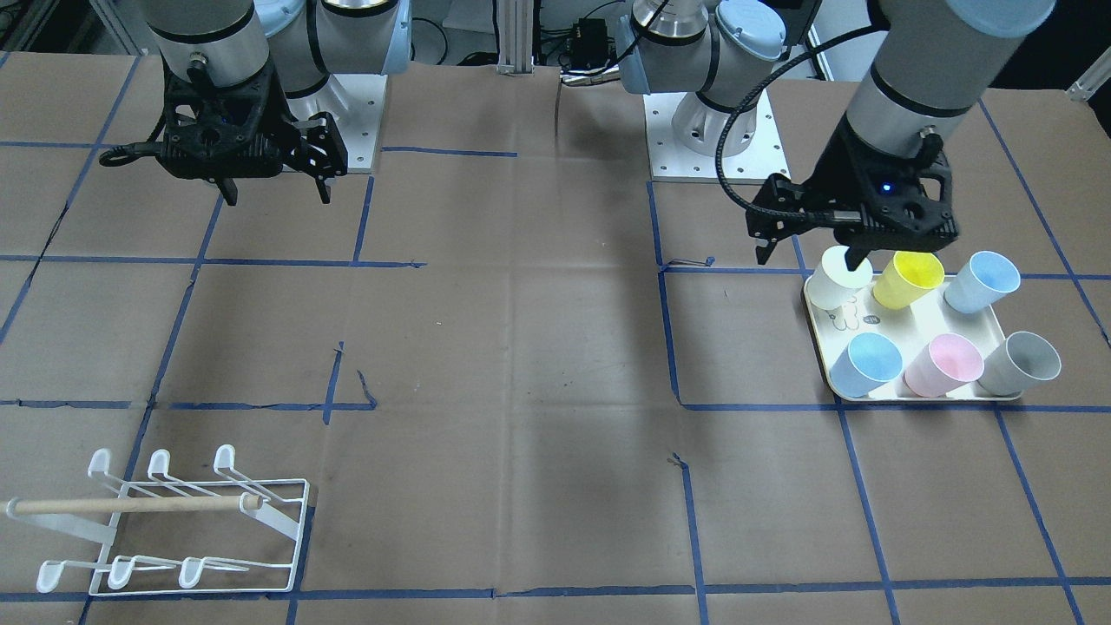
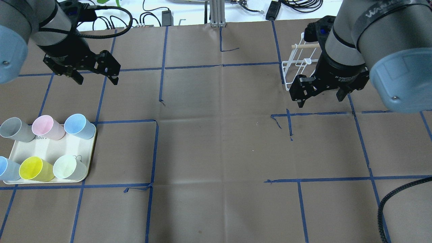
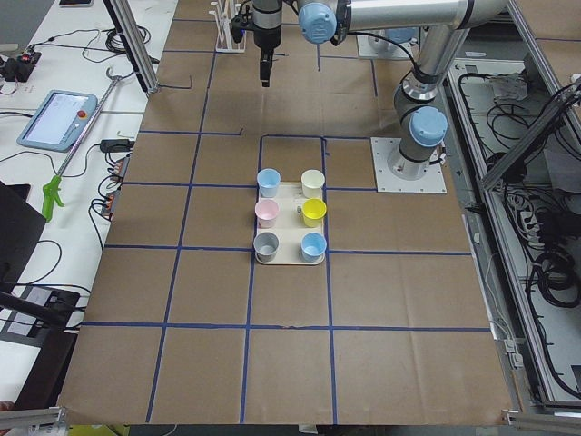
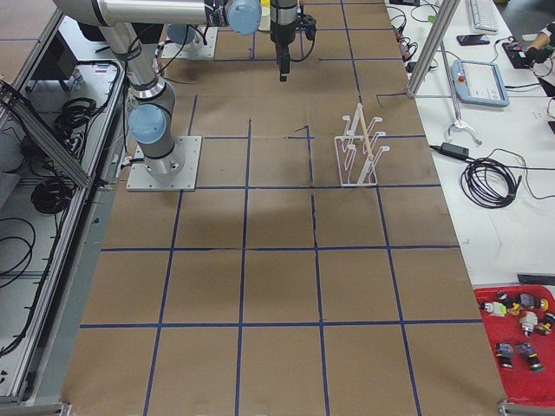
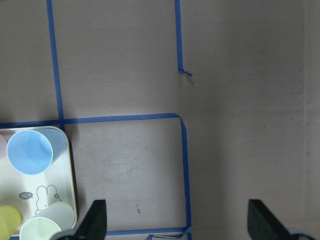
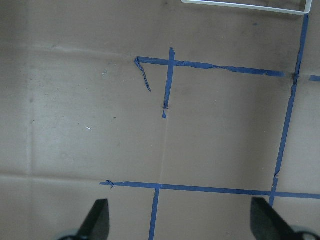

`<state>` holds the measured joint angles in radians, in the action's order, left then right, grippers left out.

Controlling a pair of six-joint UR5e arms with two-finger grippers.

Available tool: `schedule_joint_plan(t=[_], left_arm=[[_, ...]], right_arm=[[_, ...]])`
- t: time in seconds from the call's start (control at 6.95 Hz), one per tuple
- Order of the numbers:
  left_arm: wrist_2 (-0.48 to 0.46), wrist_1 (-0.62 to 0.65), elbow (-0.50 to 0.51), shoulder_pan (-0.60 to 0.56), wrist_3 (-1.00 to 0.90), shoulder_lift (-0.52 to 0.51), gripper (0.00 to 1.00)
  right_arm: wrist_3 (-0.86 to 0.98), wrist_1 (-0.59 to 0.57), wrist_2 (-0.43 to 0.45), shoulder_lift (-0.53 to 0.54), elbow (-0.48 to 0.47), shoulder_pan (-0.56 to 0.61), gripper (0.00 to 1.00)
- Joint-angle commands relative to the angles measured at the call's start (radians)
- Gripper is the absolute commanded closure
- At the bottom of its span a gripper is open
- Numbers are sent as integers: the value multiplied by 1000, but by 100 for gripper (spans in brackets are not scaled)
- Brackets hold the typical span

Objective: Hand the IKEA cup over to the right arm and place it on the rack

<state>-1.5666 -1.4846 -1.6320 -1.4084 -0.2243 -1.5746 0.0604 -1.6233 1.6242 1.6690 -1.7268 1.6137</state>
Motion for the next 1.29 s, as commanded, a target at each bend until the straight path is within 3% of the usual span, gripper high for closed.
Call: schedule_joint_plan(t=[0.0, 0.29, 0.58, 1.15], left_arm=[[5, 20, -122, 214, -207, 47, 0], [5, 143, -237, 328, -331, 65, 0], [7, 278, -329, 333, -331, 56, 0], [14, 410, -347, 322, -305, -48, 0]], right_arm=[[-1, -36, -3, 2, 0, 0, 0], [-1, -43, -3, 2, 0, 0, 0], [-2, -43, -3, 2, 0, 0, 0], [-2, -43, -3, 2, 0, 0, 0]])
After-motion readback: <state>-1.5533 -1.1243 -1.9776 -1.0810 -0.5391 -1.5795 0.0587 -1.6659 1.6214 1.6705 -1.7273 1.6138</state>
